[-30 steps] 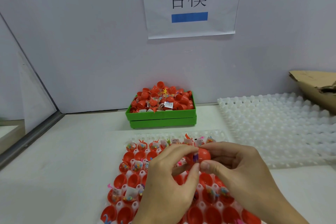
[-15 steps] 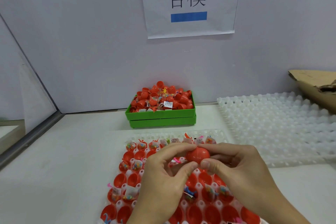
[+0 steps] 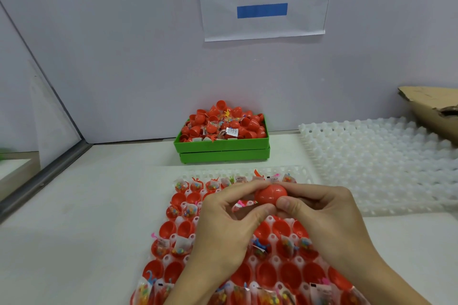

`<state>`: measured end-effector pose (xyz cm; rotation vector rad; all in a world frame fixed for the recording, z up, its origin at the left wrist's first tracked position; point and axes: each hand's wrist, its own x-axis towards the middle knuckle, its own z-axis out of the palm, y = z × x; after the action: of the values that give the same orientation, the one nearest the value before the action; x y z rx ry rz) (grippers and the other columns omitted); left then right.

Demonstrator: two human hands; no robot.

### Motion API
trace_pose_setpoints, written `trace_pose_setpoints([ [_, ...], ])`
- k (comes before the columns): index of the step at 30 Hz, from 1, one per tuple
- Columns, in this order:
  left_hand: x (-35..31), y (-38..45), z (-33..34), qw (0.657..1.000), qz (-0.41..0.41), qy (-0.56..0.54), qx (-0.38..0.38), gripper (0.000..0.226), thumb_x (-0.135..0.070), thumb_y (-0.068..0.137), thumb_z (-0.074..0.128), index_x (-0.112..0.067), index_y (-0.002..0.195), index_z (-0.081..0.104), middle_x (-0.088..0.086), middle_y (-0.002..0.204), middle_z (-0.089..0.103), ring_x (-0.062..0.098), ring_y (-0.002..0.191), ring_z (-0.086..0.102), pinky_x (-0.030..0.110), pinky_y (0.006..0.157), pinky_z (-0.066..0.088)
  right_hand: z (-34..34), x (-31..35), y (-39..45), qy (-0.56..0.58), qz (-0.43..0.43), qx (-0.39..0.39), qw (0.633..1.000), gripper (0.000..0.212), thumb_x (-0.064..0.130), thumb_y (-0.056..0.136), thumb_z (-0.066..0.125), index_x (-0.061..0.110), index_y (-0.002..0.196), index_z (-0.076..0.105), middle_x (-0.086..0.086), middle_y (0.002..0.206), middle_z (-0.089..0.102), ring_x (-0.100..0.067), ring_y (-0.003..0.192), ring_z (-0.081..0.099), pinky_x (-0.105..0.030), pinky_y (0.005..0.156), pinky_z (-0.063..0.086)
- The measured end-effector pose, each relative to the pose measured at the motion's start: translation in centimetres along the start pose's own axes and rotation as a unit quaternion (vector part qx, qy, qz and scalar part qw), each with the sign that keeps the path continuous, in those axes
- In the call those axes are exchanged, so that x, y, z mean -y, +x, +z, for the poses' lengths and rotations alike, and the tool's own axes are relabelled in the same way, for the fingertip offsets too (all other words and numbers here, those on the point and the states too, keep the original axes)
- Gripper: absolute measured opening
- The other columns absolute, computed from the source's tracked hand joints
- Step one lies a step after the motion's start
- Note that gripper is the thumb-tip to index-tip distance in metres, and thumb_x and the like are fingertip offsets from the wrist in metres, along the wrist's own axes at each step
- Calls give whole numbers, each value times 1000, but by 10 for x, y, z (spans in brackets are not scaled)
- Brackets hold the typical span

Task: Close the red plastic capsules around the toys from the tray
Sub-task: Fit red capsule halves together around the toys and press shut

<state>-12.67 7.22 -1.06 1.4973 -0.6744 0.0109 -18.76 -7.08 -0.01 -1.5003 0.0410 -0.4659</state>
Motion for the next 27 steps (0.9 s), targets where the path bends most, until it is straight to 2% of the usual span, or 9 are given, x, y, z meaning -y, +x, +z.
trace_pose_setpoints([
  [5,-2,0,0,1000,9,7,-4,41,12,75,75,-20,100,76,-5,99,75,6,93,71,15,77,56,1,-3,-1,-3,-7,-6,1000,37,-1,77,73,35,82,80,-1,78,78,-15,74,76,-14,66,56],
  [9,1,-1,0,1000,10,23,-11,41,10,74,76,-21,99,77,-5,96,74,8,91,71,19,75,58,1,-5,-1,-11,-4,-5,1000,31,-5,80,71,24,88,80,0,80,78,-15,75,76,-14,67,56],
  [13,4,-1,1,998,16,48,-28,39,8,72,78,-18,101,77,-5,91,73,8,86,71,22,74,59,1,-6,-1,-53,-24,-1,998,33,-8,82,69,22,93,77,8,80,77,-10,70,75,-10,65,54],
  [17,7,-3,3,996,24,79,-39,37,9,72,78,-15,100,77,-7,87,73,10,83,72,31,76,61,1,-10,-2,-101,-47,7,994,37,-10,83,68,24,95,76,15,83,76,-7,70,74,-11,65,54],
  [20,10,-3,4,992,45,111,-45,36,14,71,75,-9,99,77,-7,84,73,14,84,70,40,76,60,0,-12,-2,-147,-77,12,986,43,-14,83,67,25,96,76,11,78,77,-6,69,74,-12,65,55],
  [24,11,-5,5,986,71,147,-39,40,25,75,64,-5,99,76,-5,83,71,11,73,70,22,68,59,-1,-17,-2,-170,-106,25,980,46,-19,82,64,23,93,78,0,74,77,-7,66,74,-13,64,57],
  [27,12,-4,4,981,84,169,-31,40,26,75,62,-2,98,76,-1,84,72,10,75,69,24,67,60,-2,-21,-2,-168,-110,33,979,39,-19,83,63,14,95,79,-4,73,76,-8,67,74,-17,65,59],
])
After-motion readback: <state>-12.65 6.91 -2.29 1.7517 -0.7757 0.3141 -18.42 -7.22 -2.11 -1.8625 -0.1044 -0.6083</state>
